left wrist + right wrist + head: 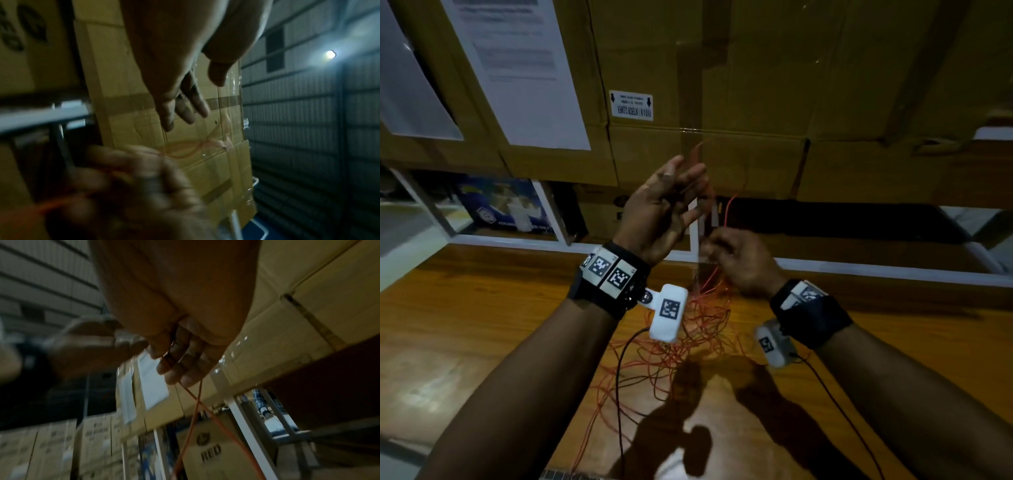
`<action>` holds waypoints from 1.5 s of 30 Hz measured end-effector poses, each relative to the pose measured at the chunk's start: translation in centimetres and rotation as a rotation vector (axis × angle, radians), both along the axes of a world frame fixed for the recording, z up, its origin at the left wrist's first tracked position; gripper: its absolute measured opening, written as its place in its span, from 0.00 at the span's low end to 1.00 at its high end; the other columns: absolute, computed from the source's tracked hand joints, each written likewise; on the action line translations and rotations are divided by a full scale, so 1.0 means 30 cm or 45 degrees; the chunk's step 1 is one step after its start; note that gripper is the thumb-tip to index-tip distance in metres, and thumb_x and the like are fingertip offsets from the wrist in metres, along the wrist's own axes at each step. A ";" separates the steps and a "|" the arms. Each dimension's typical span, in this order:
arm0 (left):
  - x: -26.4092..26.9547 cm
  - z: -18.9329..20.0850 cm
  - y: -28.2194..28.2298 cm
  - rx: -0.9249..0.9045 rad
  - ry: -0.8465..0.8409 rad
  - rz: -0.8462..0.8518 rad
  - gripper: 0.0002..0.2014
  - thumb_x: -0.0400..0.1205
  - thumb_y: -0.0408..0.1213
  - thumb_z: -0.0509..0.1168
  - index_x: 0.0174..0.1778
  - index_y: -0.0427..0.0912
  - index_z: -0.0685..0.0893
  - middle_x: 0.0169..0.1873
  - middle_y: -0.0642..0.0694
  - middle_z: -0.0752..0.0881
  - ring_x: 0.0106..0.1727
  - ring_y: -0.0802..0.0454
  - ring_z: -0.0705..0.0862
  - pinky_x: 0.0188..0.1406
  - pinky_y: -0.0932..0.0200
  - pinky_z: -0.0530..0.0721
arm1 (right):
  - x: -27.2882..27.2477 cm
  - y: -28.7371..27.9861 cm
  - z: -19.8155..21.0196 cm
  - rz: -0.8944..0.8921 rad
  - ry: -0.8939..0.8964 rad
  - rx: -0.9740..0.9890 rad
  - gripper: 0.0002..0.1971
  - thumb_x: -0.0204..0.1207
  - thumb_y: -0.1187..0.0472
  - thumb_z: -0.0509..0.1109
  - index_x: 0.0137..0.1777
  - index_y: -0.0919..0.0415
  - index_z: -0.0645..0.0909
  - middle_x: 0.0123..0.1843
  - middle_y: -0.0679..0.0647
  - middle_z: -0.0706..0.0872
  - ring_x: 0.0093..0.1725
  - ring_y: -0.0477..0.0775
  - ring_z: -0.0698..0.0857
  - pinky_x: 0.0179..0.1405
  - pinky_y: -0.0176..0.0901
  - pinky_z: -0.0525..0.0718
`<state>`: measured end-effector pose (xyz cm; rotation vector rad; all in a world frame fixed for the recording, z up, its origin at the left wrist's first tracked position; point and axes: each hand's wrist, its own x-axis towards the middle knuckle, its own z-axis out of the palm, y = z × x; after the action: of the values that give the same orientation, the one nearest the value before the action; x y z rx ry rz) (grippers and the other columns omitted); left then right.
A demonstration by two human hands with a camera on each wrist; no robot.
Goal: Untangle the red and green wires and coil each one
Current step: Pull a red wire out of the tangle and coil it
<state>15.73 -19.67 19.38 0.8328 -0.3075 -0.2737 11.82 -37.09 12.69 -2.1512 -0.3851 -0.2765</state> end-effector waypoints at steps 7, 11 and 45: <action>-0.091 -0.172 -0.036 0.858 -0.416 -0.196 0.16 0.87 0.36 0.69 0.71 0.40 0.83 0.62 0.40 0.91 0.64 0.44 0.89 0.63 0.47 0.88 | -0.044 -0.124 0.366 -0.077 -0.073 0.846 0.04 0.88 0.57 0.67 0.53 0.55 0.82 0.47 0.51 0.92 0.42 0.48 0.88 0.32 0.39 0.84; -0.113 -0.230 -0.088 0.834 -0.390 -0.218 0.21 0.82 0.33 0.73 0.73 0.40 0.83 0.62 0.41 0.91 0.64 0.43 0.90 0.58 0.51 0.89 | -0.056 -0.157 0.432 -0.071 0.012 1.010 0.04 0.88 0.55 0.67 0.55 0.53 0.81 0.48 0.48 0.93 0.44 0.48 0.88 0.36 0.39 0.84; 0.019 0.220 0.162 0.072 -0.174 0.098 0.09 0.93 0.41 0.53 0.55 0.46 0.78 0.35 0.54 0.77 0.23 0.61 0.67 0.17 0.70 0.66 | 0.033 0.053 -0.169 -0.002 0.104 -0.451 0.10 0.81 0.50 0.76 0.56 0.53 0.91 0.46 0.43 0.91 0.39 0.37 0.84 0.36 0.37 0.81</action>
<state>16.31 -14.81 25.98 0.9194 -0.3960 -0.1542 12.82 -35.51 7.61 -2.5005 -0.4097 -0.1269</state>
